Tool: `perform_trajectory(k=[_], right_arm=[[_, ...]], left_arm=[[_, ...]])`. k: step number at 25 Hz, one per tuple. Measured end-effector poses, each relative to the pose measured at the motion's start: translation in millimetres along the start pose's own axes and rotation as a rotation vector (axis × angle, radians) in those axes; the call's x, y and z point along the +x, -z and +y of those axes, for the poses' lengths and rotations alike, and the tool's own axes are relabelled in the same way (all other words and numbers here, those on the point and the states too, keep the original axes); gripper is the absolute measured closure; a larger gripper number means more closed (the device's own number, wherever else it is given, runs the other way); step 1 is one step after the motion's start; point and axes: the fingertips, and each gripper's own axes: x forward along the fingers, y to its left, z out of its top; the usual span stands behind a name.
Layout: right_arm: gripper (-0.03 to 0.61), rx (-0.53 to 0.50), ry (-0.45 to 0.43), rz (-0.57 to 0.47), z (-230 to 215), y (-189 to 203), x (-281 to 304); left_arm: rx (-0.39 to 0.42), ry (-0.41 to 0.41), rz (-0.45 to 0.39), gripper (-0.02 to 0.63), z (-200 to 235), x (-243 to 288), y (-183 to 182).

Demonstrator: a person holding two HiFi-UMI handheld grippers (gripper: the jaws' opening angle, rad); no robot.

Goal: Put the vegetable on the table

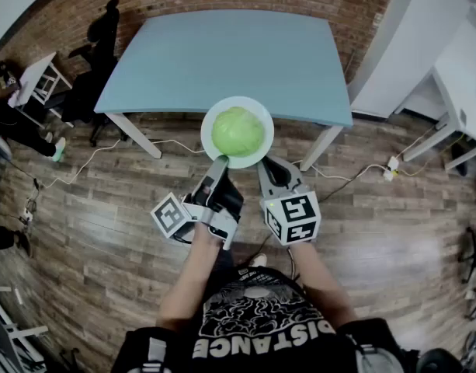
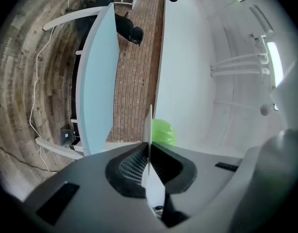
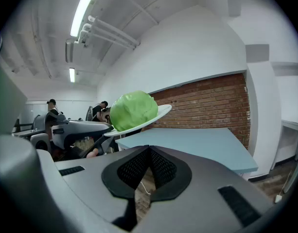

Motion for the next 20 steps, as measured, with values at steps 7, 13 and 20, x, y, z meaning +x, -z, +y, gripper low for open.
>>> perform_trajectory(k=[7,13,20], right_arm=[[0.569,0.011,0.000,0.010,-0.2,2.4,-6.2],[0.569,0.015,-0.001,0.001,-2.6,8.6,-19.1],[0.569,0.013,0.005,0.013,-6.5,13.4,-8.7]], left_arm=[[-0.009,-0.008,-0.013,0.597,0.5,-4.1,5.2],[-0.003,-0.009,-0.015,0.597,1.6,-9.8,18.0],[-0.015,-0.006,-0.014,0.597,8.6,-3.5,8.4]])
